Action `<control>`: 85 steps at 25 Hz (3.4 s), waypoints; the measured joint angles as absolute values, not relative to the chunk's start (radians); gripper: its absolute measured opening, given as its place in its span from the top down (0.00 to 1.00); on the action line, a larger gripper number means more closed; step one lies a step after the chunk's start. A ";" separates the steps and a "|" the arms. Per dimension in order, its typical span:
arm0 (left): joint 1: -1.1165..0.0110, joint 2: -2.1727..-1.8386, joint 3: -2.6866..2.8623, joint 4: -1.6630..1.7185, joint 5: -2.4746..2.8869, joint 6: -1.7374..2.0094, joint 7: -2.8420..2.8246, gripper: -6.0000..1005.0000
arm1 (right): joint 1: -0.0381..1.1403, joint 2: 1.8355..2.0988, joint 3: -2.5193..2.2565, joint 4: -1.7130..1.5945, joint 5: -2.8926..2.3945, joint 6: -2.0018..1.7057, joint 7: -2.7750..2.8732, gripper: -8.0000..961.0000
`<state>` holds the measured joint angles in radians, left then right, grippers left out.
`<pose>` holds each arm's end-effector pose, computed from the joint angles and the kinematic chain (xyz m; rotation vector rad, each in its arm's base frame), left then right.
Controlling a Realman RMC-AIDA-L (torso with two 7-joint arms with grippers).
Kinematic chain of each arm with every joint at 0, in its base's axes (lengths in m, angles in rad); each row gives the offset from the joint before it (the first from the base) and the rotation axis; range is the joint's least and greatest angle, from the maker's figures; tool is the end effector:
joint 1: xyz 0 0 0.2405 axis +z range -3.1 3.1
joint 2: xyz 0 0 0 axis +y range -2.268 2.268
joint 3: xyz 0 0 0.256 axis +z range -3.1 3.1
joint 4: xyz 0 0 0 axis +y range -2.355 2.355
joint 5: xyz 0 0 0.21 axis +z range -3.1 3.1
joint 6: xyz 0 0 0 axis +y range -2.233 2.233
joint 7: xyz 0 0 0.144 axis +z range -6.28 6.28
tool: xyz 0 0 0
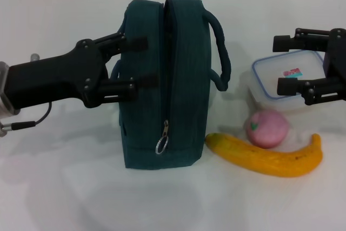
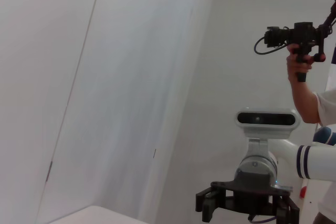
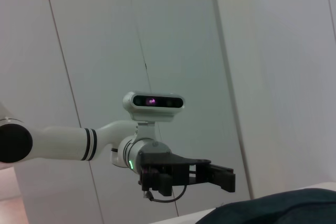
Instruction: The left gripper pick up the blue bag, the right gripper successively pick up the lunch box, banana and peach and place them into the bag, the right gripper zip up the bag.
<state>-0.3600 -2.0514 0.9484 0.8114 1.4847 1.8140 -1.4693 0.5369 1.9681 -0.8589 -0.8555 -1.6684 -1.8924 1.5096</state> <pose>-0.2232 0.2883 0.0401 -2.7174 -0.4696 -1.2528 0.1970 0.3223 0.0704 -2.9203 0.2440 1.0117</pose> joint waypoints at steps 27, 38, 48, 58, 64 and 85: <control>-0.459 -2.004 0.804 1.077 1.717 1.699 -1.992 0.13 | 0.517 1.958 -0.858 -0.843 -1.671 -1.875 1.492 0.08; -0.566 -1.957 0.813 1.120 1.972 1.702 -2.370 0.13 | 0.465 1.952 -0.844 -0.840 -1.669 -1.848 1.469 0.08; -0.625 -1.964 0.861 1.095 2.024 1.716 -2.461 0.14 | 0.459 1.951 -0.844 -0.822 -1.670 -1.822 1.443 0.08; -0.695 -1.968 0.874 1.028 2.115 1.710 -2.514 0.16 | 0.458 1.949 -0.844 -0.787 -1.671 -1.797 1.419 0.08; -0.707 -1.964 0.872 1.025 2.130 1.708 -2.517 0.17 | 0.454 1.948 -0.844 -0.766 -1.671 -1.795 1.412 0.09; -0.722 -1.966 0.876 1.026 2.223 1.710 -2.520 0.53 | 0.418 1.957 -0.844 -0.734 -1.683 -1.790 1.407 0.09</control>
